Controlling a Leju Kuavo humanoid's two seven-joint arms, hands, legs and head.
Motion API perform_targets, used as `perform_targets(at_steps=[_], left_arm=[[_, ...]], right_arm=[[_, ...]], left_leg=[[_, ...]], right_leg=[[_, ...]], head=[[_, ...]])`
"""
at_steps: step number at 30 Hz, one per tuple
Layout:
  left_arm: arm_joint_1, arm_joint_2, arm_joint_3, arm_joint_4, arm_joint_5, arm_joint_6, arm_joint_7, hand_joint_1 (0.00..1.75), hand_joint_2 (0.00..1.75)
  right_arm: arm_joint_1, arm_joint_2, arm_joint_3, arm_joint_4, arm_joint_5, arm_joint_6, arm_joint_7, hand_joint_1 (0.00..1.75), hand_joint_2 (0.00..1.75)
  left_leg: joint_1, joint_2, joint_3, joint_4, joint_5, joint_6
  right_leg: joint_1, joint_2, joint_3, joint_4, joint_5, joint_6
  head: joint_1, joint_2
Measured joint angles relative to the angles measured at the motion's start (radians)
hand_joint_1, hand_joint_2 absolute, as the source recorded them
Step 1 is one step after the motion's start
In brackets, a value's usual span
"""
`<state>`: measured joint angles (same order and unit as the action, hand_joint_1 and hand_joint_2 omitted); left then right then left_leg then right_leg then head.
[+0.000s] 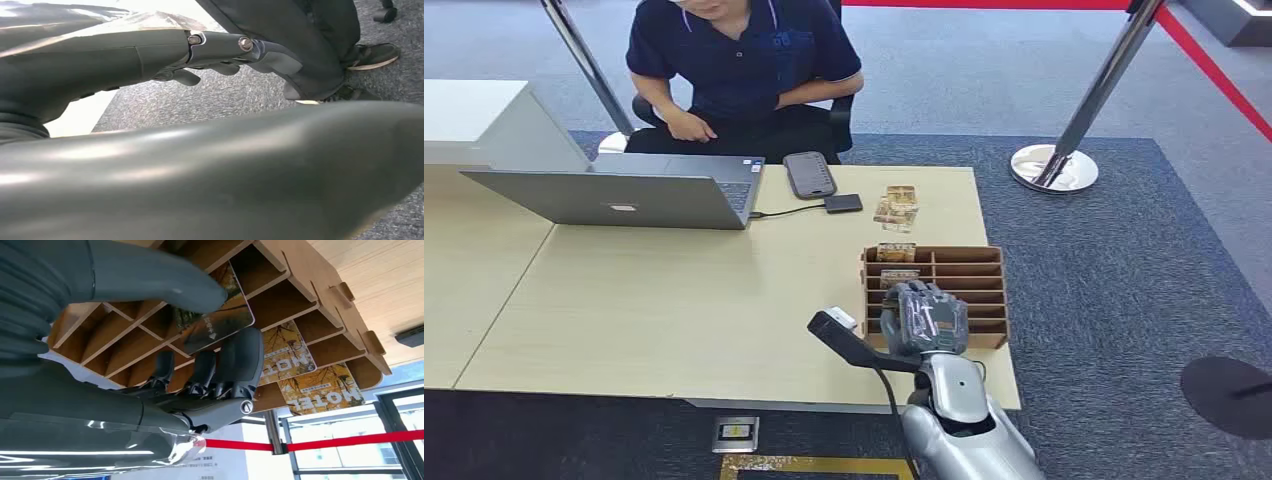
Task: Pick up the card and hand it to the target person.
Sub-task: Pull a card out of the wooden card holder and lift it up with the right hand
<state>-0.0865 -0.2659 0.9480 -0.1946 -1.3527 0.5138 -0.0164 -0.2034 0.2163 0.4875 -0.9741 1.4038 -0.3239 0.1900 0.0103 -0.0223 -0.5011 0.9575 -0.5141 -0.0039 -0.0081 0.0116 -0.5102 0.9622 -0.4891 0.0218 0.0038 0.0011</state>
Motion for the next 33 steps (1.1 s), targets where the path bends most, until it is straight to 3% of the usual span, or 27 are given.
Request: perform_targets(at_steps=[8,17,21,25,33], left_arm=[[0.000,0.000,0.000,0.000,-0.001,0.000,0.000,0.00,0.00],[0.000,0.000,0.000,0.000,-0.001,0.000,0.000,0.00,0.00],[0.000,0.000,0.000,0.000,-0.002,0.000,0.000,0.00,0.00],[0.000,0.000,0.000,0.000,-0.002,0.000,0.000,0.00,0.00],[0.000,0.000,0.000,0.000,-0.003,0.000,0.001,0.00,0.00]], right_arm=[[0.001,0.003,0.000,-0.001,0.005,-0.002,-0.002,1.36,1.75],[0.001,0.007,0.000,-0.001,0.008,-0.002,-0.003,1.31,1.75],[0.001,0.007,0.000,-0.001,0.011,-0.005,-0.003,1.19,1.75],[0.002,0.007,0.000,-0.001,0.014,-0.008,-0.004,0.76,1.75],[0.010,0.007,-0.001,-0.001,0.020,-0.008,-0.005,0.81,1.75]], left_leg=[[0.000,0.000,0.000,0.000,0.000,0.000],[0.000,0.000,0.000,0.000,0.000,0.000],[0.000,0.000,0.000,0.000,0.000,0.000],[0.000,0.000,0.000,0.000,0.000,0.000],[0.000,0.000,0.000,0.000,0.000,0.000]], right_leg=[[0.000,0.000,0.000,0.000,0.000,0.000],[0.000,0.000,0.000,0.000,0.000,0.000],[0.000,0.000,0.000,0.000,0.000,0.000],[0.000,0.000,0.000,0.000,0.000,0.000],[0.000,0.000,0.000,0.000,0.000,0.000]], head=[[0.000,0.000],[0.000,0.000],[0.000,0.000],[0.000,0.000],[0.000,0.000]])
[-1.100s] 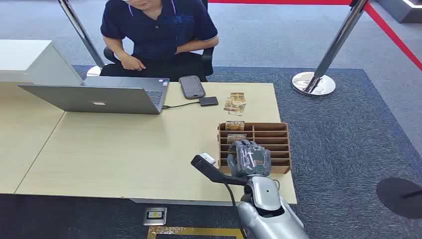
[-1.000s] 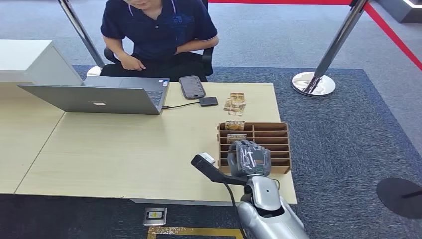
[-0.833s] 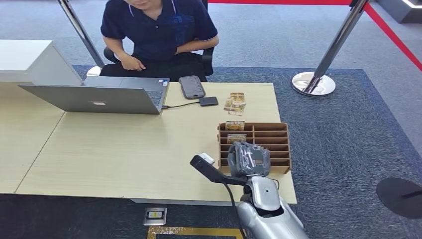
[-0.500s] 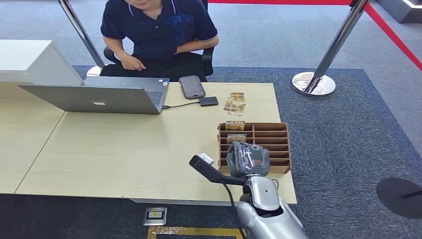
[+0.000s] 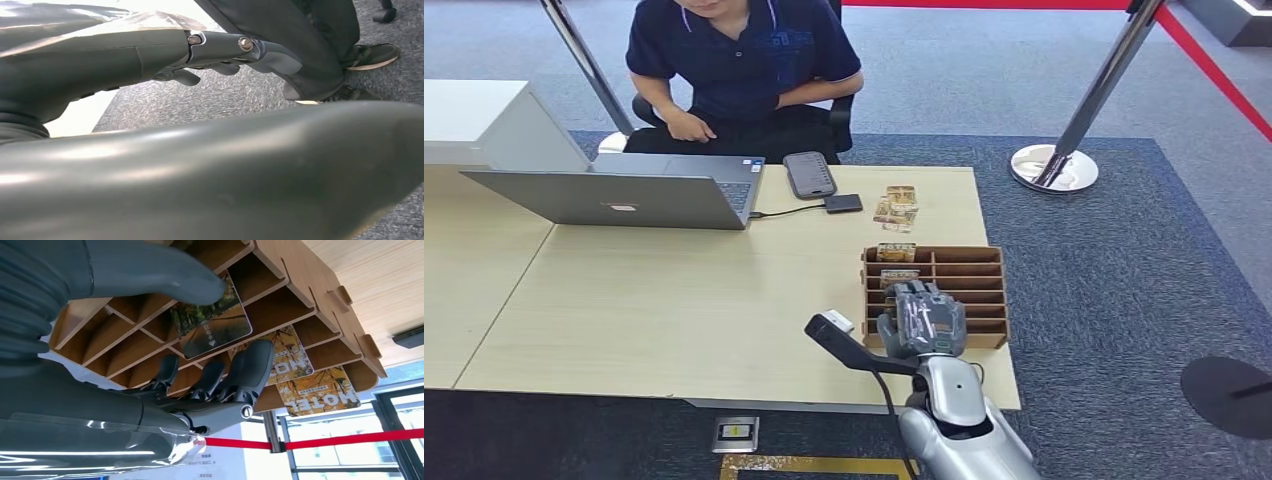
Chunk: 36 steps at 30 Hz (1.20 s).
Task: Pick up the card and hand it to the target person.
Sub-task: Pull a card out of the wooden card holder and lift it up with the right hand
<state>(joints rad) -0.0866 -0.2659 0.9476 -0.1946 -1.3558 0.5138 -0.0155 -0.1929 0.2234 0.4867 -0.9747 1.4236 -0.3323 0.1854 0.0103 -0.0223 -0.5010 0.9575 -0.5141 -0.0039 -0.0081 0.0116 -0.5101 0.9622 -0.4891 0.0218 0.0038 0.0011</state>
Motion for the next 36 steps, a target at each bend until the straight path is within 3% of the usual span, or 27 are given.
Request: perform_targets(at_steps=[36], left_arm=[[0.000,0.000,0.000,0.000,-0.005,0.000,0.006,0.00,0.00]], right_arm=[[-0.014,0.001,-0.004,0.029,0.032,-0.019,0.009,0.82,1.75]], left_leg=[[0.000,0.000,0.000,0.000,0.000,0.000]], right_leg=[[0.000,0.000,0.000,0.000,0.000,0.000]], head=[[0.000,0.000]])
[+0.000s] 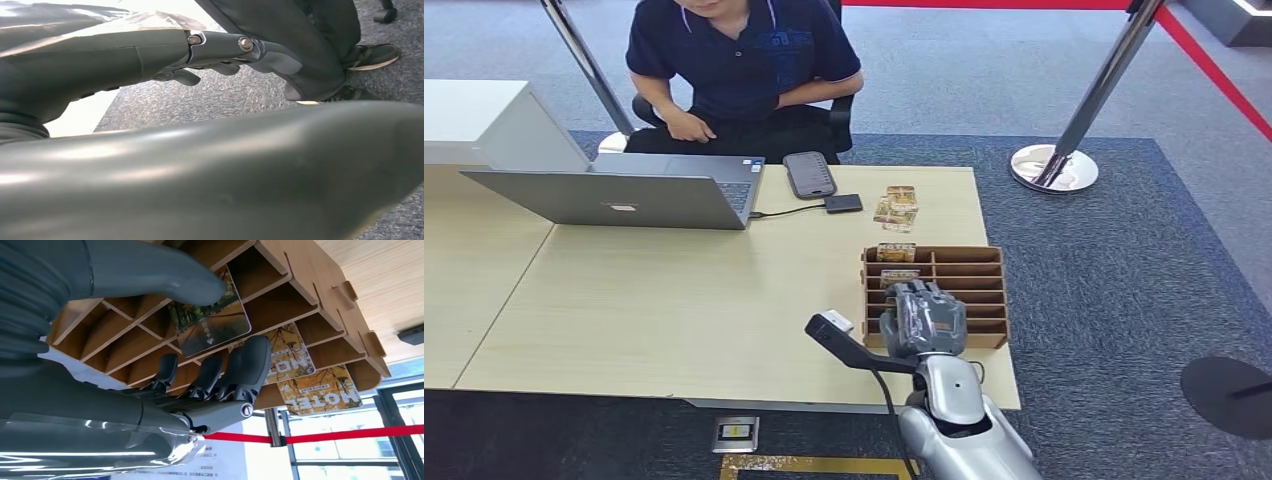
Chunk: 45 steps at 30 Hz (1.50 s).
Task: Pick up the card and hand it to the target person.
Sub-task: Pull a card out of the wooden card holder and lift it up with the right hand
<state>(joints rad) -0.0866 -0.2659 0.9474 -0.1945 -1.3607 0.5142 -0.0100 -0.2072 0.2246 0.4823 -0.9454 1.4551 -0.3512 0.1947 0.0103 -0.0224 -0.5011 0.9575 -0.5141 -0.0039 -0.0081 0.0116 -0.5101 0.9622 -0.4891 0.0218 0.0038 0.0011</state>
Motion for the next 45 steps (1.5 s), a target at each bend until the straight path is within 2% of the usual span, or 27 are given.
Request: perform_targets(at_steps=[15,17,21,39,45], left_arm=[[0.000,0.000,0.000,0.000,0.000,0.000,0.001,0.00,0.00],[0.000,0.000,0.000,0.000,-0.001,0.000,0.001,0.00,0.00],[0.000,0.000,0.000,0.000,-0.002,0.000,0.001,0.00,0.00],[0.000,0.000,-0.001,0.000,-0.004,0.000,-0.002,0.00,0.00],[0.000,0.000,-0.001,0.000,-0.003,0.000,-0.004,0.00,0.00]], right_arm=[[-0.026,0.009,-0.011,0.059,0.007,-0.026,0.014,0.79,1.75],[-0.029,0.009,-0.011,0.064,0.009,-0.027,0.015,0.88,1.75],[-0.033,0.009,-0.013,0.071,0.015,-0.033,0.018,1.27,1.75],[-0.033,0.016,-0.020,0.072,0.040,-0.039,0.026,1.23,1.75],[-0.032,0.017,-0.020,0.071,0.042,-0.040,0.023,1.32,1.75]], left_leg=[[0.000,0.000,0.000,0.000,0.000,0.000],[0.000,0.000,0.000,0.000,0.000,0.000],[0.000,0.000,0.000,0.000,0.000,0.000],[0.000,0.000,0.001,0.000,0.000,0.000],[0.000,0.000,0.000,0.000,0.000,0.000]], right_leg=[[0.000,0.000,0.000,0.000,0.000,0.000],[0.000,0.000,0.000,0.000,0.000,0.000],[0.000,0.000,0.000,0.000,0.000,0.000],[0.000,0.000,0.000,0.000,0.000,0.000],[0.000,0.000,0.000,0.000,0.000,0.000]], head=[[0.000,0.000],[0.000,0.000],[0.000,0.000],[0.000,0.000],[0.000,0.000]])
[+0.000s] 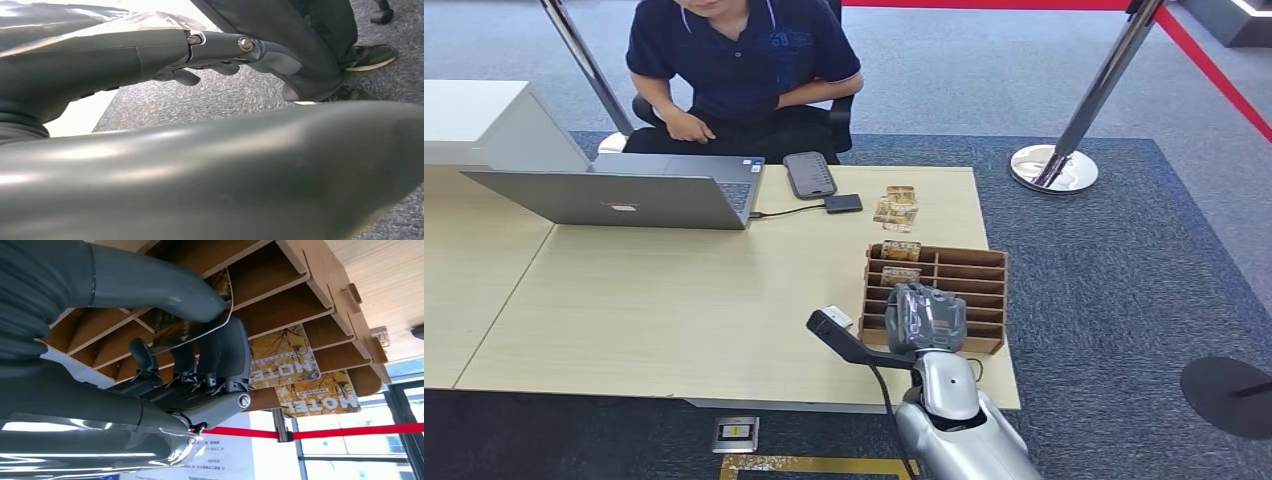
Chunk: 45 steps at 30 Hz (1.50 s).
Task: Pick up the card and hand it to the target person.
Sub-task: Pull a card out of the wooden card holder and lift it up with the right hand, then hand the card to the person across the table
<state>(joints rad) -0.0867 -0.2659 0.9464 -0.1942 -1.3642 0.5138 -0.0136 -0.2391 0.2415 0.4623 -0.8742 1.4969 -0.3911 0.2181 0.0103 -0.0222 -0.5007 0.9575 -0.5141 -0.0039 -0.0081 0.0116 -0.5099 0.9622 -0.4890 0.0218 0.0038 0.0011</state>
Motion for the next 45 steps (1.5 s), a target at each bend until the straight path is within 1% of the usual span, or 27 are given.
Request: perform_targets(at_steps=[2,5,10,15,20,24,29,34,37,39,45], left_arm=[[0.000,0.000,0.000,0.000,0.000,0.000,0.000,0.00,0.00],[0.000,0.000,0.000,0.000,0.000,0.000,0.000,0.00,0.00],[0.000,0.000,0.000,0.000,0.009,0.000,-0.005,0.00,0.00],[0.000,0.000,0.000,0.000,0.014,0.000,-0.008,0.00,0.00],[0.000,0.000,0.000,0.000,0.017,0.000,-0.008,0.00,0.00],[0.000,0.000,0.000,0.000,0.018,0.002,-0.009,0.00,0.00],[0.000,0.000,0.000,0.000,0.018,0.003,-0.010,0.00,0.00],[0.000,0.000,0.000,0.000,0.015,0.005,-0.010,0.00,0.00],[-0.001,0.000,0.000,0.000,0.014,0.008,-0.008,0.00,0.00],[-0.001,0.000,0.000,0.000,0.015,0.011,-0.005,0.00,0.00],[-0.002,0.000,0.000,0.000,0.015,0.015,0.004,0.00,0.00]], right_arm=[[0.000,0.000,0.000,-0.002,0.003,-0.001,-0.007,1.35,1.75],[0.002,0.000,0.000,-0.023,0.009,-0.002,-0.026,1.35,1.75],[0.008,-0.006,0.002,-0.112,0.002,0.021,-0.065,1.36,1.75],[0.006,-0.016,0.009,-0.187,-0.010,0.040,-0.086,1.37,1.75],[-0.014,-0.028,0.033,-0.241,-0.025,0.060,-0.106,1.37,1.75],[-0.051,-0.036,0.062,-0.267,-0.048,0.089,-0.122,1.35,1.75],[-0.116,-0.038,0.104,-0.270,-0.084,0.114,-0.130,1.36,1.75],[-0.211,-0.025,0.141,-0.230,-0.132,0.122,-0.141,1.44,1.75],[-0.281,-0.002,0.155,-0.170,-0.148,0.120,-0.138,1.48,1.75],[-0.328,0.018,0.159,-0.120,-0.151,0.117,-0.127,1.48,1.75],[-0.485,0.085,0.169,0.067,-0.159,0.118,-0.057,1.44,1.75]], left_leg=[[0.000,0.000,0.000,0.000,0.000,0.000],[0.000,0.000,0.000,0.000,0.000,0.000],[0.000,0.000,0.000,0.000,0.000,0.000],[0.000,0.000,0.000,0.000,0.000,0.000],[0.000,0.000,0.000,0.000,0.000,0.000],[0.000,0.000,0.000,0.000,0.000,0.000],[0.000,0.000,0.000,0.000,0.000,0.000],[0.000,0.000,0.000,0.000,0.000,0.000],[0.000,0.000,0.000,0.000,0.000,0.000],[0.000,0.000,0.000,0.000,0.000,0.000],[0.000,0.000,0.000,0.000,0.000,0.000]], right_leg=[[0.000,0.000,0.000,0.000,0.000,0.000],[0.000,0.000,0.000,0.000,0.000,0.000],[0.000,0.000,0.000,0.000,0.000,0.000],[0.000,0.000,0.000,0.000,0.000,0.000],[0.000,0.000,0.000,0.000,0.000,0.000],[0.000,0.000,0.000,0.000,0.000,0.000],[0.000,0.000,0.000,0.000,0.000,0.000],[0.000,0.000,0.000,0.001,0.000,0.000],[0.000,0.000,0.000,0.001,0.000,0.000],[0.000,0.000,0.000,0.001,0.000,0.000],[0.000,0.000,0.000,0.002,0.000,0.000]], head=[[0.000,0.000],[0.000,0.000],[0.000,0.000],[0.000,0.000],[0.000,0.000],[0.000,0.000],[0.000,0.000],[0.000,0.000],[0.000,0.000],[0.000,0.000],[0.000,0.000]])
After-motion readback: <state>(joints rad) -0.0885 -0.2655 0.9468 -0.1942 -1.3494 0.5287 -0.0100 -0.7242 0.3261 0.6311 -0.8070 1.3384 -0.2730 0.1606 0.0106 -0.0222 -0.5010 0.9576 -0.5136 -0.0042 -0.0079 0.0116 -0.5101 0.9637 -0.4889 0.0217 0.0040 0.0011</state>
